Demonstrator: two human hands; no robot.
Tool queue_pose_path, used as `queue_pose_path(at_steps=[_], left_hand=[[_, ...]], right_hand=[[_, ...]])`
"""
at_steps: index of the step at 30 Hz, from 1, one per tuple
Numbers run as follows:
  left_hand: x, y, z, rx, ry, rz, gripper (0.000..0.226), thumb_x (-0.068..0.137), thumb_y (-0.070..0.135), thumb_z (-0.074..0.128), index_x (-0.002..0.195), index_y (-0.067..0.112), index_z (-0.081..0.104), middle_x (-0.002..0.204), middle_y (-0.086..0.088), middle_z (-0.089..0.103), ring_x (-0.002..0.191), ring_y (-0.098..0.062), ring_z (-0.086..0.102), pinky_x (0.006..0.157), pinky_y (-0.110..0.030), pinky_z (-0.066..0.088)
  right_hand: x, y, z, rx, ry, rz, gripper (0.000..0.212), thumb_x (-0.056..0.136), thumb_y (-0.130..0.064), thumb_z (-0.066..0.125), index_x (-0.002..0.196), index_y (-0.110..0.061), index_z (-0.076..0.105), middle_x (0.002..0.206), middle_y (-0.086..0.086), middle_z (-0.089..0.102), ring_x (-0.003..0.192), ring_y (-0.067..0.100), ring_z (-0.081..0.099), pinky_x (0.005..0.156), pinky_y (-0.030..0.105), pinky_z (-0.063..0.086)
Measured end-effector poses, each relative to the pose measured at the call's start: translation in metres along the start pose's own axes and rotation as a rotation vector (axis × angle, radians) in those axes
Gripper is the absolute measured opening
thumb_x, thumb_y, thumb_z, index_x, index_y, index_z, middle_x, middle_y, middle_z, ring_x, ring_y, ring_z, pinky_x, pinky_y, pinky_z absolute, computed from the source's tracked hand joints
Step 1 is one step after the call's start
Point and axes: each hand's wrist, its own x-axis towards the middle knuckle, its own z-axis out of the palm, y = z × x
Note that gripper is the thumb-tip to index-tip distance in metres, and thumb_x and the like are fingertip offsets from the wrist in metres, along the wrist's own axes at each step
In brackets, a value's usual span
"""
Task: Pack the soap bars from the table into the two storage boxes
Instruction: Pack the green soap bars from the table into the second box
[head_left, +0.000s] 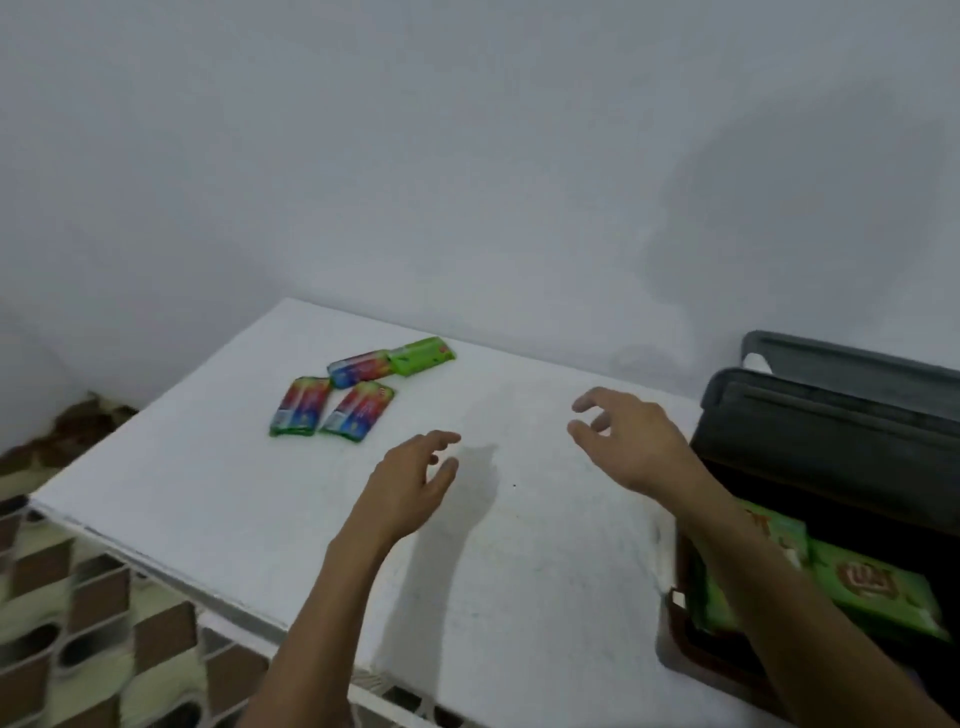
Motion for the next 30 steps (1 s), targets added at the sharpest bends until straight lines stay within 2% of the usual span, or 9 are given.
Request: queue_pose_path(at_steps=[6,8,12,15,17,20,24,26,30], left_hand=[[0.015,-0.086,-0.054,0.113,0.106,-0.203,0.034,0.097,0.031,0.053,0.13,0.025,0.056,0.132,0.0,0.059,0.107,-0.019,0.059,0.089,-0.033,0.048],[0.021,-0.111,-0.066,0.138,0.141,-0.249,0.035,0.096,0.028,0.054,0.131,0.022,0.055,0.134,-0.002,0.056,0.111,-0.021,0.057,0.09,-0.033,0.046],[0.039,-0.157,-0.08,0.212,0.178,-0.337,0.041,0.095,0.031,0.055,0.135,0.021,0.052,0.142,-0.008,0.048,0.123,-0.027,0.049,0.096,-0.041,0.046],[0.053,-0.178,-0.083,0.289,0.109,-0.39,0.048,0.096,0.036,0.052,0.141,0.025,0.044,0.151,-0.01,0.033,0.131,-0.032,0.038,0.102,-0.046,0.041],[0.061,-0.188,-0.084,0.357,0.027,-0.401,0.051,0.098,0.041,0.046,0.147,0.031,0.034,0.156,-0.011,0.023,0.137,-0.034,0.03,0.106,-0.048,0.036],[0.07,-0.199,-0.083,0.407,-0.066,-0.408,0.052,0.099,0.047,0.038,0.149,0.038,0.026,0.158,-0.012,0.015,0.139,-0.037,0.023,0.11,-0.051,0.029],[0.074,-0.205,-0.081,0.453,-0.062,-0.394,0.051,0.098,0.05,0.037,0.148,0.041,0.027,0.157,-0.012,0.018,0.138,-0.035,0.026,0.111,-0.049,0.025],[0.074,-0.206,-0.08,0.466,-0.042,-0.388,0.053,0.097,0.051,0.039,0.148,0.041,0.028,0.156,-0.011,0.02,0.136,-0.035,0.028,0.111,-0.047,0.025],[0.075,-0.208,-0.076,0.471,-0.007,-0.383,0.054,0.096,0.049,0.044,0.147,0.039,0.03,0.154,-0.011,0.026,0.132,-0.034,0.032,0.107,-0.044,0.032]], right_hand=[[0.054,-0.085,0.08,-0.003,-0.106,-0.142,0.03,0.093,-0.041,0.053,0.121,-0.032,0.057,0.112,-0.002,0.063,0.104,0.019,0.059,0.082,0.03,0.043],[0.074,-0.108,0.108,-0.014,-0.131,-0.184,0.032,0.094,-0.039,0.053,0.124,-0.03,0.056,0.118,0.0,0.061,0.109,0.021,0.057,0.083,0.031,0.043],[0.114,-0.144,0.16,-0.073,-0.216,-0.303,0.037,0.096,-0.037,0.05,0.132,-0.027,0.051,0.123,0.008,0.053,0.111,0.026,0.055,0.087,0.035,0.046],[0.141,-0.162,0.191,-0.127,-0.255,-0.375,0.039,0.094,-0.036,0.052,0.132,-0.026,0.05,0.124,0.01,0.048,0.114,0.031,0.05,0.093,0.041,0.047],[0.155,-0.171,0.208,-0.196,-0.305,-0.406,0.046,0.094,-0.036,0.053,0.138,-0.027,0.045,0.137,0.012,0.04,0.122,0.033,0.041,0.098,0.044,0.043],[0.17,-0.175,0.228,-0.332,-0.394,-0.462,0.054,0.096,-0.045,0.046,0.147,-0.037,0.031,0.153,0.013,0.022,0.135,0.037,0.026,0.107,0.049,0.035],[0.181,-0.176,0.237,-0.533,-0.349,-0.546,0.047,0.097,-0.054,0.035,0.143,-0.043,0.035,0.145,0.017,0.033,0.129,0.038,0.029,0.102,0.048,0.036],[0.183,-0.178,0.238,-0.537,-0.352,-0.56,0.046,0.095,-0.058,0.037,0.136,-0.038,0.041,0.139,0.019,0.037,0.125,0.04,0.03,0.099,0.047,0.037],[0.177,-0.176,0.242,-0.571,-0.403,-0.57,0.061,0.082,-0.068,0.052,0.127,-0.03,0.04,0.133,0.018,0.035,0.123,0.042,0.028,0.096,0.047,0.039]])
